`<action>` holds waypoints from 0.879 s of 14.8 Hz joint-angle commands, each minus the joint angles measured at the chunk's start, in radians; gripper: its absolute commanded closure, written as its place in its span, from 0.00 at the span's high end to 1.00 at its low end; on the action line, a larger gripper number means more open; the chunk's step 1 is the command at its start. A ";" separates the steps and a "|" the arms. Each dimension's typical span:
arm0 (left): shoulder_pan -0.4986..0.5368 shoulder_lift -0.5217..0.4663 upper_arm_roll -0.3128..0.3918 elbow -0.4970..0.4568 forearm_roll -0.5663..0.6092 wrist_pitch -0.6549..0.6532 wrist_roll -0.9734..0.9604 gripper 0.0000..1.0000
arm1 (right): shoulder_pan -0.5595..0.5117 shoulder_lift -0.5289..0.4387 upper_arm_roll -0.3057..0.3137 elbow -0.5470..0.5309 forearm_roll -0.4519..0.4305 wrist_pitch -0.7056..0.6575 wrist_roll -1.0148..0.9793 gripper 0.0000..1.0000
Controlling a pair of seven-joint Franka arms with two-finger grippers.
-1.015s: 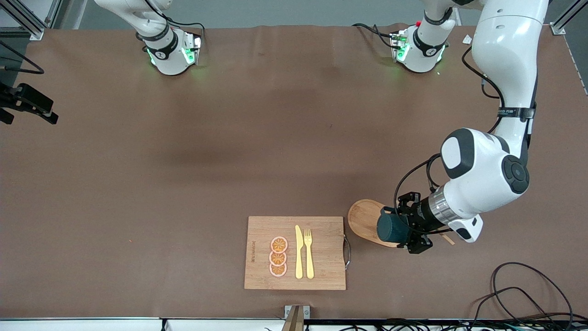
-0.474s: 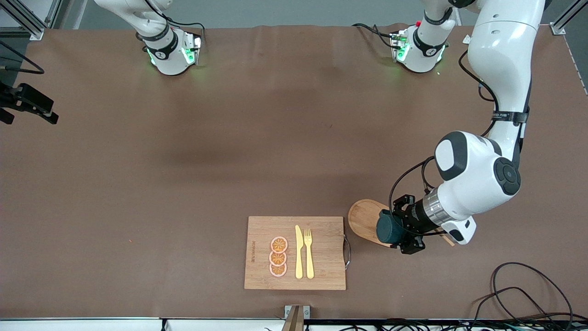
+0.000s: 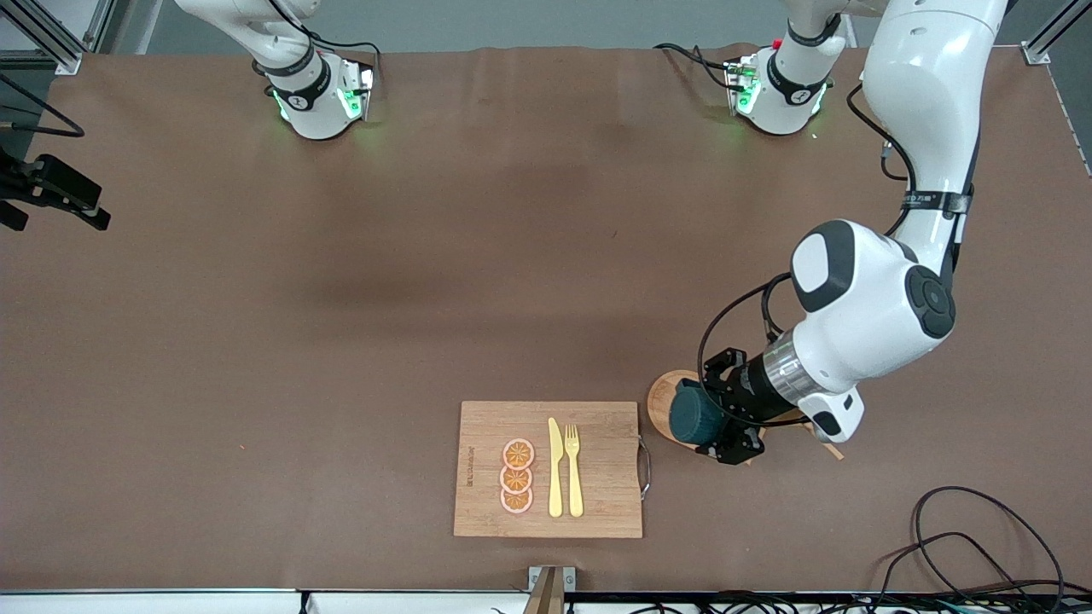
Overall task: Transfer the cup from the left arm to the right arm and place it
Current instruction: 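Lift the mug off the stand and carry it toward the table middle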
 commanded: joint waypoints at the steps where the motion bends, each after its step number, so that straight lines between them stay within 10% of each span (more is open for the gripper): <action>1: -0.039 -0.064 -0.014 -0.016 0.015 -0.004 -0.034 0.60 | 0.003 -0.017 0.000 -0.008 -0.007 -0.003 -0.001 1.00; 13: -0.479 -0.041 -0.005 -0.017 0.791 0.001 -0.322 0.54 | 0.003 -0.017 0.000 -0.007 -0.008 -0.003 -0.001 1.00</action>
